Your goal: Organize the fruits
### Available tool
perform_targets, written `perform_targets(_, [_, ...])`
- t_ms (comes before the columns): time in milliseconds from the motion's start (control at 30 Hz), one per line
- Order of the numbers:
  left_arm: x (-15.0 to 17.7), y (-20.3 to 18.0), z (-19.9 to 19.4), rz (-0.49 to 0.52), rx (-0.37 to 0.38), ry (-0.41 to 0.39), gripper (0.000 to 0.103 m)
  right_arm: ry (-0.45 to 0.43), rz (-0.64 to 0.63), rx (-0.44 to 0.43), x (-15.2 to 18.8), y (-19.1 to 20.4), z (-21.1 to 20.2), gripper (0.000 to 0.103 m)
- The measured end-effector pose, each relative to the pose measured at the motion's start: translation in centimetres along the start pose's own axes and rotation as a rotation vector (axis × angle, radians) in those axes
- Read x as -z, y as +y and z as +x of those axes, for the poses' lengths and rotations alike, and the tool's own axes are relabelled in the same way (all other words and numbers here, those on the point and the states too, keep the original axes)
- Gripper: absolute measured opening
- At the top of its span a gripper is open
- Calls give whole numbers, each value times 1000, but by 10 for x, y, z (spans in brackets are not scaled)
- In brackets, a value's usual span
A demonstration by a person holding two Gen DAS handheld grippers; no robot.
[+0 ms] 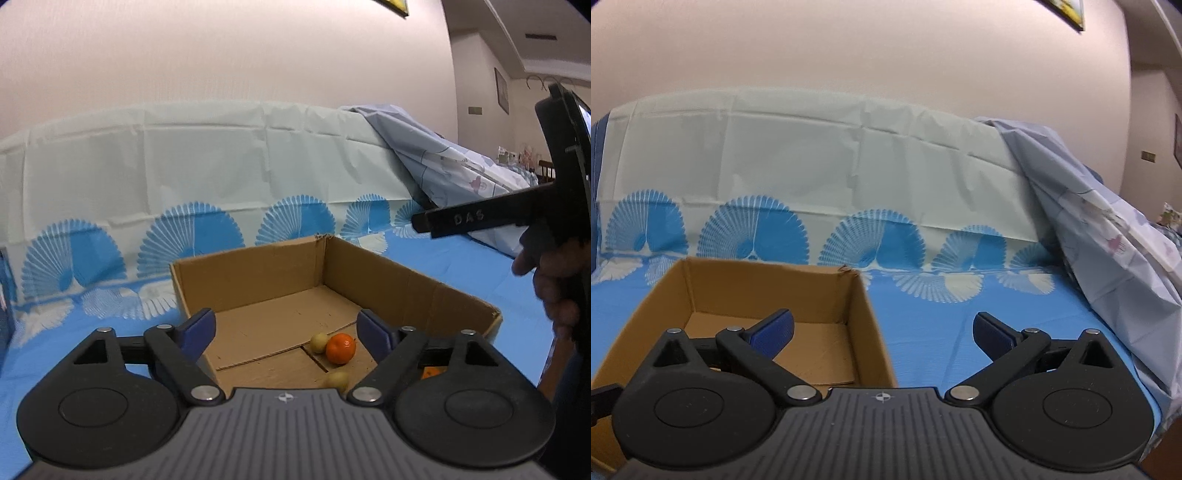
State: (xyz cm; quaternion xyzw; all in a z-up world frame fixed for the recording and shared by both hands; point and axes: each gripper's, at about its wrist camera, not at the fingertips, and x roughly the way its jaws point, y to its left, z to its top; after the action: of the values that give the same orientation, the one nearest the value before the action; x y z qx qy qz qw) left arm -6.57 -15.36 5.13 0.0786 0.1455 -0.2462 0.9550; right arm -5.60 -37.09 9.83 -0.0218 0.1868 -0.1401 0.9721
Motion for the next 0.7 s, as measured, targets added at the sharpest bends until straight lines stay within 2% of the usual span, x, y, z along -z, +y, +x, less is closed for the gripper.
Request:
perform_targets(133, [3,-7,-21,20,-36,-9,94,12,35,-13,2,-11,-17,102])
perform_targets(233, [3,-8,-35,-35,-91,4,94,44,52,-15,6,-14,-30,102])
perform_targets(367, [2,-9,-52,-111,-178,24,94,61,81,-60,13,-14,-49,102])
perform_targets(400, [2,-9,-55,-118,-194,36,96,76,89,-75,16,-13,-55,102])
perform_targets(433, [2,-9,-56,-125,-208,51,103,89,93,-86,19,-11,-58,102])
perform_targets(567, [5,-4,-49,-179,-163,146,103,136,98,-125,26,1,-65,102])
perform_targets(700, [14,-5,-30,-157,-188,222,103,174,31,-131,31,22,-59,102])
